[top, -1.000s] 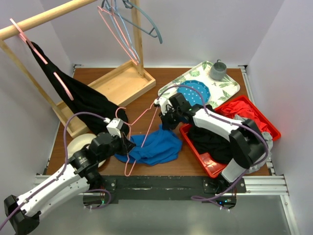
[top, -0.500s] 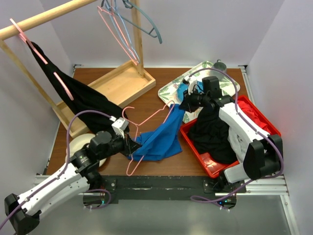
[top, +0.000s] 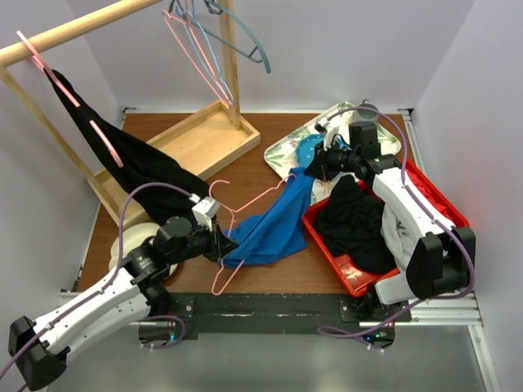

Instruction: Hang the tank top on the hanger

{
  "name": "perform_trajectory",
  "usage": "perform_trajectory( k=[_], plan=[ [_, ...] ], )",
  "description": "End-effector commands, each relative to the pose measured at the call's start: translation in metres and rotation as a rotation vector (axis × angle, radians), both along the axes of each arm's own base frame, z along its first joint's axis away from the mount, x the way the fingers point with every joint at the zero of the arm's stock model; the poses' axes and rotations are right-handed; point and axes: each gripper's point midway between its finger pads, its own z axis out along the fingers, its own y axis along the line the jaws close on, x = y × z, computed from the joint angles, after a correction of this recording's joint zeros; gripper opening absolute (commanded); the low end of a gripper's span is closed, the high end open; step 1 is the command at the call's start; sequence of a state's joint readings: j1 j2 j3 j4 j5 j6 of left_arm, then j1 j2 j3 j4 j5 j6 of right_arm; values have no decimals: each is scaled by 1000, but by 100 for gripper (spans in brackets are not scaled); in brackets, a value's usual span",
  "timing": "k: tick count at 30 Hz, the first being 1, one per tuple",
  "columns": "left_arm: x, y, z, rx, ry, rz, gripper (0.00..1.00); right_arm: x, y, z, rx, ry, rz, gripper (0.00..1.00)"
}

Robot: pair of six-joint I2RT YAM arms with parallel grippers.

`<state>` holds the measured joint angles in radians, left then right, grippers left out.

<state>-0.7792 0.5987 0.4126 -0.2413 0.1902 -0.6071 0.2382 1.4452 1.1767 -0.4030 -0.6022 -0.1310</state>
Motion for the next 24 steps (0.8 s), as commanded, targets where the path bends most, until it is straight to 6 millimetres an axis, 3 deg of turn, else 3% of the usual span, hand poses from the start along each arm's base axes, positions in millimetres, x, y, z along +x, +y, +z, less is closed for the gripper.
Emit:
perform_trajectory(
  k=[1, 5, 8, 12, 15, 19, 20, 24],
  plan=[
    [-3, -3, 5, 4, -11, -39, 0, 20, -9, 39, 21, -134, -40, 0],
    [-5, -8, 3, 10, -12, -82, 0, 14, -3, 44, 43, -137, 17, 0],
    [-5, -11, 4, 13, -22, -110, 0, -3, 13, 48, 105, -123, 154, 0],
    [-3, -21, 15, 1, -44, -151, 0, -26, 29, 41, 129, -86, 295, 4],
    [2, -25, 29, -25, -80, -148, 0, -31, 31, 35, 97, -84, 320, 8],
    [4, -25, 44, -51, -121, -140, 0, -28, 25, 36, 52, -104, 304, 28],
    [4, -24, 46, -55, -128, -139, 0, -24, 21, 36, 21, -112, 279, 39],
    [2, -19, 53, -66, -155, -129, 0, -17, 7, 47, -52, -141, 225, 63]
  ],
)
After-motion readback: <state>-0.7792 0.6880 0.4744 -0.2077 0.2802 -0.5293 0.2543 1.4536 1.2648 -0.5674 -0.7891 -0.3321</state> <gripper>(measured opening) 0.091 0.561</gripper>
